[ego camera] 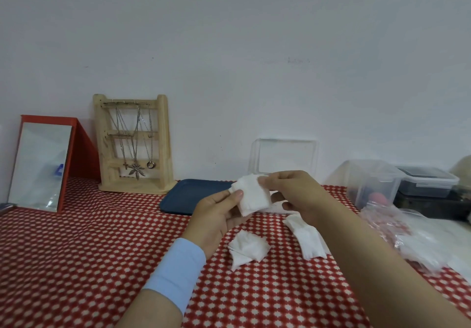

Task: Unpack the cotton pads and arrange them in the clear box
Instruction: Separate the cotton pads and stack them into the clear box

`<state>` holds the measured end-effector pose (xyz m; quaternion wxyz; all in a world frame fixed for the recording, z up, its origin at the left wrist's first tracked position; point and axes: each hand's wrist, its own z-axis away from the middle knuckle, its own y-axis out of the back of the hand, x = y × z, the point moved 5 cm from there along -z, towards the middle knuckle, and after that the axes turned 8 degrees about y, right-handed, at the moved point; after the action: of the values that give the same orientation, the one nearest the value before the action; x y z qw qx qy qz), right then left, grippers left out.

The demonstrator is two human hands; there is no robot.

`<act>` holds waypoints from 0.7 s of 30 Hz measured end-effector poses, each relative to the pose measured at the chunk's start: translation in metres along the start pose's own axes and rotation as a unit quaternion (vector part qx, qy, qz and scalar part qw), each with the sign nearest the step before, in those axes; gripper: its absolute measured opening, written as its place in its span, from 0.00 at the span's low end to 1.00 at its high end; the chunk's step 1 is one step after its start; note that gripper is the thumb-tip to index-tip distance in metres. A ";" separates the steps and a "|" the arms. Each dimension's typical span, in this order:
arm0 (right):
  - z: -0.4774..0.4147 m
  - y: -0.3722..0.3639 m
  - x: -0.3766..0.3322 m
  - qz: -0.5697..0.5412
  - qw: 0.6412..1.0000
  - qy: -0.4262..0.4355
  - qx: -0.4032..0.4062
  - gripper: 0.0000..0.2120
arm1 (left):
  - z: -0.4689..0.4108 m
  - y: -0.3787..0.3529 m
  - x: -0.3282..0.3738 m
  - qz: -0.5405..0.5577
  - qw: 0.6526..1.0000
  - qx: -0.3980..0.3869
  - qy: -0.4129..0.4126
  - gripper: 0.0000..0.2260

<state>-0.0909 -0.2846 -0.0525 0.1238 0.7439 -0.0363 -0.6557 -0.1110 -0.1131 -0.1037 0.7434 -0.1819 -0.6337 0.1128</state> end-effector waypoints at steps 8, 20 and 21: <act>-0.003 0.001 0.007 -0.102 0.994 -0.030 0.000 0.08 | -0.005 0.006 -0.002 0.009 1.000 0.022 0.003 0.09; -0.007 0.022 0.008 -0.181 0.977 -0.006 0.110 0.09 | -0.006 0.015 -0.001 0.020 0.996 0.083 -0.009 0.04; -0.007 0.024 0.005 -0.178 0.978 0.009 0.105 0.08 | -0.005 0.016 -0.002 0.005 0.996 0.093 -0.012 0.04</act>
<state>-0.0806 -0.3077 -0.0514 -0.0736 0.7532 0.0288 -0.6530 -0.1049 -0.0997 -0.1126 0.7490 -0.1139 -0.6282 0.1771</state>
